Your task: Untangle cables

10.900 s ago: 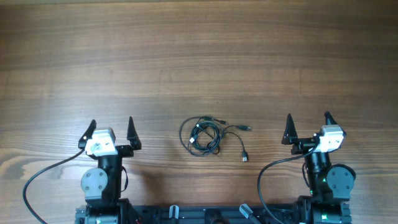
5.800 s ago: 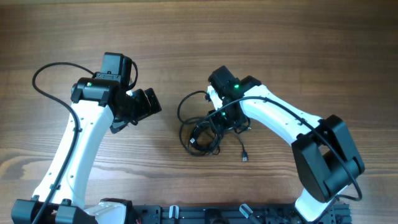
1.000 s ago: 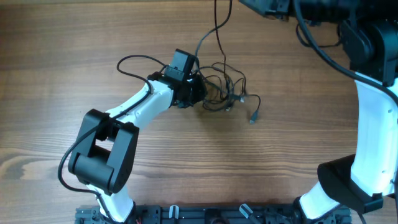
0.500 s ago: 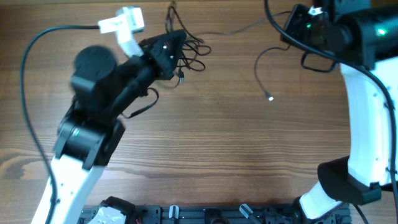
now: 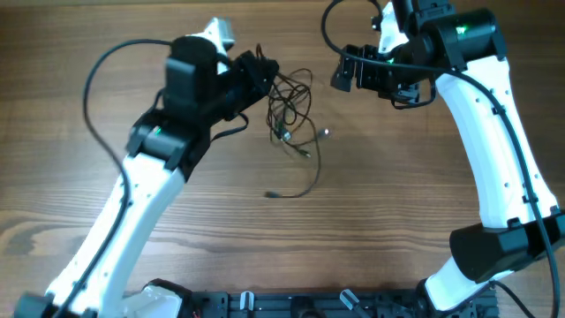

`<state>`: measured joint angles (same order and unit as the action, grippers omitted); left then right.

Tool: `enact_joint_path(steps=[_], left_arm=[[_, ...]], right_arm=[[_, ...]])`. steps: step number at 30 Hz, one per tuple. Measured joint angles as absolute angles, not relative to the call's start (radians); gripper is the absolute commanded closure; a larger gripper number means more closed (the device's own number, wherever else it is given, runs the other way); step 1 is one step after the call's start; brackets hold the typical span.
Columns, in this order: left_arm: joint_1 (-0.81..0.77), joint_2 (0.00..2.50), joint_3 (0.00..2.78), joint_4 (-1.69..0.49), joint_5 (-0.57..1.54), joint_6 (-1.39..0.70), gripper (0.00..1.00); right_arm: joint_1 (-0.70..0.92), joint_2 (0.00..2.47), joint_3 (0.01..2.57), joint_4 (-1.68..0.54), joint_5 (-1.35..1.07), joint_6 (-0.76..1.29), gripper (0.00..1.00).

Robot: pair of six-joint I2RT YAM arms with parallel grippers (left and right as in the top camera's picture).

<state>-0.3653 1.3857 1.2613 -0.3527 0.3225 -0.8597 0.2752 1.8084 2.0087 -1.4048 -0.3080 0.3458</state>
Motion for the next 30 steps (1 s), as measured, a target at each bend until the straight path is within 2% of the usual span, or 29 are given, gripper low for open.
enact_joint_path(steps=[4,7,11,15,20,25,27,28,30], left_arm=[[-0.365,1.415,1.258,-0.355,0.368,-0.899,0.96],[-0.365,1.398,1.258,-0.332,0.413,-0.931,0.96],[-0.365,1.391,1.258,-0.311,0.453,-1.014,0.96],[-0.365,1.390,1.258,-0.253,0.487,-1.139,0.96],[-0.365,1.390,1.258,-0.237,0.508,-1.223,0.96],[-0.365,1.390,1.257,-0.163,0.519,-1.291,0.96],[-0.365,1.390,1.255,-0.072,0.539,-1.314,0.96],[-0.365,1.388,1.255,-0.030,0.550,-1.335,0.96],[-0.357,1.388,1.255,-0.009,0.561,-1.368,0.96]], right_arm=[[0.276,1.808,2.009,-1.398,-0.503,0.131,0.00],[0.275,1.808,2.009,-1.367,-0.604,0.075,0.00],[0.278,1.808,2.009,-1.362,-0.658,0.082,0.00],[0.311,1.808,2.009,-1.341,-0.614,0.231,0.03],[0.385,1.808,2.009,-1.323,-0.409,0.455,0.26],[0.408,1.808,2.008,-1.323,-0.262,0.540,0.41],[0.408,1.811,2.007,-1.327,-0.245,0.550,0.52],[0.408,1.822,2.007,-1.333,-0.238,0.553,0.65],[0.408,1.840,2.006,-1.340,-0.234,0.554,0.72]])
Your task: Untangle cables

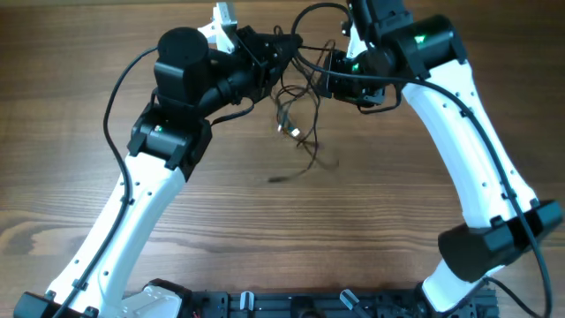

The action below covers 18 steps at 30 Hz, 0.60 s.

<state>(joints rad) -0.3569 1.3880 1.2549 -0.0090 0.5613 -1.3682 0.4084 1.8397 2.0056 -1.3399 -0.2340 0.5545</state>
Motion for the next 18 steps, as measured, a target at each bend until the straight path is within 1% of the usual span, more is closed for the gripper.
enact_joint_path(steps=[3,5,7,11,12,13,14,15,16,17,18], left_arm=[[-0.276,1.388,1.255,-0.022,0.594,-1.405,0.96],[-0.225,1.386,1.259,-0.121,0.601,-1.413,0.96],[-0.175,1.385,1.258,-0.258,0.605,-1.420,0.96],[-0.170,1.384,1.258,-0.421,0.605,-1.377,0.96],[-0.170,1.384,1.258,-0.452,0.604,-1.349,0.94],[-0.171,1.383,1.258,-0.499,0.604,-1.306,0.94],[-0.174,1.383,1.258,-0.522,0.600,-1.254,0.96],[-0.175,1.383,1.258,-0.532,0.600,-1.192,0.96],[-0.182,1.383,1.258,-0.556,0.596,-1.122,0.96],[-0.183,1.383,1.258,-0.566,0.597,-1.069,0.96],[-0.183,1.383,1.258,-0.571,0.605,-1.021,0.96]], right_arm=[[0.408,1.887,2.005,-1.345,-0.227,0.564,0.76],[0.408,1.900,2.004,-1.345,-0.224,0.564,0.75],[0.408,1.900,2.004,-1.336,-0.223,0.564,0.63],[0.408,1.900,2.003,-1.324,-0.220,0.552,0.55],[0.408,1.900,2.003,-1.324,-0.220,0.547,0.53],[0.408,1.900,2.003,-1.322,-0.220,0.544,0.49],[0.408,1.900,2.003,-1.322,-0.220,0.540,0.47],[0.408,1.900,2.003,-1.322,-0.226,0.525,0.41],[0.408,1.900,2.003,-1.316,-0.252,0.484,0.33],[0.408,1.900,2.003,-1.302,-0.286,0.441,0.22],[0.409,1.900,2.003,-1.292,-0.345,0.366,0.15]])
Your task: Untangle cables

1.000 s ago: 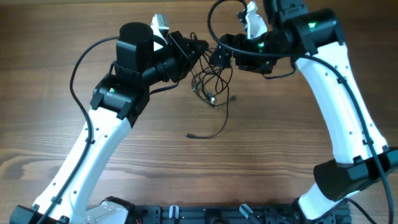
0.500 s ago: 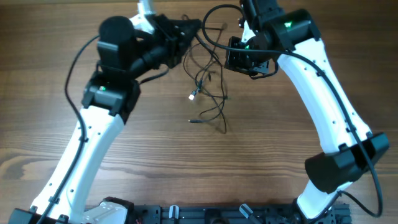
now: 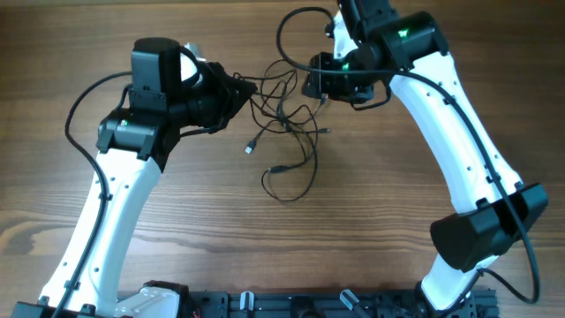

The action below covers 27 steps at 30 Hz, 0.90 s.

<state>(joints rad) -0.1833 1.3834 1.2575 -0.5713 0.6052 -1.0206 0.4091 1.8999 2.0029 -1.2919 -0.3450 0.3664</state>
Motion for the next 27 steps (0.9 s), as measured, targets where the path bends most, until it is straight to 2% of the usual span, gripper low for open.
enact_joint_path(steps=[3,7,10,12,21,22,25,26,27], left_arm=[[-0.183,1.383,1.258,-0.588,0.622,-0.981,0.96],[-0.183,1.383,1.258,-0.606,0.702,-1.018,0.96],[-0.162,1.383,1.258,-0.607,0.817,-1.061,0.96],[-0.126,1.383,1.258,-0.607,0.879,-1.079,0.96],[-0.123,1.383,1.258,-0.607,0.919,-1.151,0.96],[-0.123,1.383,1.258,-0.607,0.918,-1.154,0.96],[-0.123,1.383,1.258,-0.606,0.917,-1.172,0.96],[-0.123,1.383,1.258,-0.606,0.917,-1.175,0.96],[-0.123,1.383,1.258,-0.606,0.916,-1.177,0.96]], right_arm=[[0.411,1.900,2.003,-1.269,-0.534,0.147,0.09],[0.411,1.900,2.003,-1.282,-0.606,-0.072,0.01],[0.411,1.900,2.003,-1.275,-0.611,-0.208,0.02],[0.411,1.900,2.003,-1.230,-0.594,-0.250,0.11],[0.433,1.900,2.003,-1.211,-0.626,-0.439,0.11],[0.445,1.900,2.003,-1.208,-0.630,-0.459,0.21],[0.491,1.900,2.002,-1.146,-0.647,-0.521,0.34],[0.498,1.900,2.002,-1.131,-0.648,-0.525,0.42],[0.503,1.900,2.002,-1.120,-0.647,-0.529,0.56]])
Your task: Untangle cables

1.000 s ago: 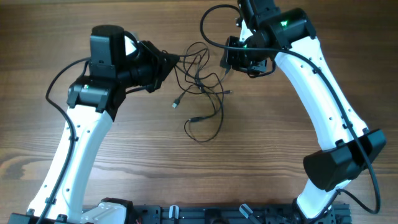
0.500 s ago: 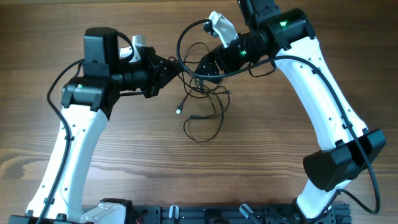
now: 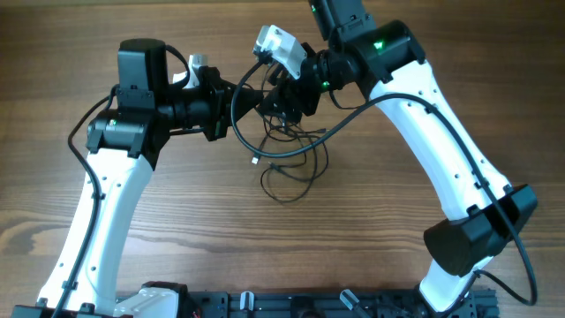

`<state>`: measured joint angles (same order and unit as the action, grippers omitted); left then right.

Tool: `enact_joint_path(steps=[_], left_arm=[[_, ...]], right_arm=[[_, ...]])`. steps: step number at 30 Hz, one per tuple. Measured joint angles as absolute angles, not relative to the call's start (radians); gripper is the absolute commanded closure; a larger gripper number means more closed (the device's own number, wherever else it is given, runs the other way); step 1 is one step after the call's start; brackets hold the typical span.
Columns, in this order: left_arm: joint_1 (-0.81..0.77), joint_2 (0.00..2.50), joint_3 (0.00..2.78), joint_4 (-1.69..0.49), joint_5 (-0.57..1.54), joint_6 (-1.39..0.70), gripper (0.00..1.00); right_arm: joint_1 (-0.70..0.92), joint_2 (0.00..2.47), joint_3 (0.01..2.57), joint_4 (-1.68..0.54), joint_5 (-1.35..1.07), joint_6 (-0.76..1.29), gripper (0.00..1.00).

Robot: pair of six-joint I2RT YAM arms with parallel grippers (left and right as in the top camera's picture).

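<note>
A tangle of thin black cables (image 3: 291, 168) lies on the wooden table (image 3: 397, 238) at centre, with strands rising to both grippers and a small plug end (image 3: 254, 160) at its left. My left gripper (image 3: 237, 95) points right from the left and looks shut on a strand. My right gripper (image 3: 275, 101), wrist turned over, comes in from the upper right and is pressed into the top of the tangle, apparently shut on strands. The two grippers are almost touching. The fingertips are dark and partly hidden among the cables.
A thick black loop (image 3: 235, 132), the right arm's own lead, sags below the grippers and crosses over the tangle. A black rail (image 3: 291, 305) runs along the front edge of the table. Both arm bases stand at the front corners.
My right gripper moved left and slightly down, its wrist rolled over, and now sits right next to the left gripper. Its thick lead now hangs beneath them. The tangle is bunched more tightly.
My left gripper first held the tangle at top centre with the right gripper away to the right. The right gripper then reached the tangle. Then the left pulled leftward, spreading strands between both. Now the grippers are close together again over the heap.
</note>
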<state>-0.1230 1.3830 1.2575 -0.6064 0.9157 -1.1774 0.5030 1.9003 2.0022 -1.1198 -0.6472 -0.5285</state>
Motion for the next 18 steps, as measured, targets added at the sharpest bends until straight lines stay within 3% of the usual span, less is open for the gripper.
enact_joint_path(steps=[3,8,9,11,12,13,18], left_arm=[[-0.122,1.383,1.258,-0.599,0.879,-1.188,0.96],[-0.120,1.383,1.258,-0.596,0.831,-1.188,0.92],[-0.120,1.383,1.258,-0.596,0.830,-1.189,0.83],[-0.120,1.383,1.258,-0.600,0.824,-1.185,0.36],[-0.120,1.383,1.258,-0.603,0.811,-1.169,0.25],[-0.120,1.383,1.258,-0.605,0.787,-1.141,0.00],[-0.120,1.383,1.258,-0.714,0.669,-0.999,0.00]], right_arm=[[0.509,1.900,2.002,-1.123,-0.639,-0.516,0.96],[0.517,1.900,2.002,-1.144,-0.644,-0.479,0.95],[0.517,1.900,2.002,-1.144,-0.642,-0.463,0.96],[0.514,1.900,2.002,-1.136,-0.628,-0.422,0.96],[0.512,1.900,2.002,-1.120,-0.623,-0.379,0.96],[0.509,1.900,2.002,-1.108,-0.617,-0.316,0.96],[0.505,1.900,2.002,-1.020,-0.570,0.005,0.96]])
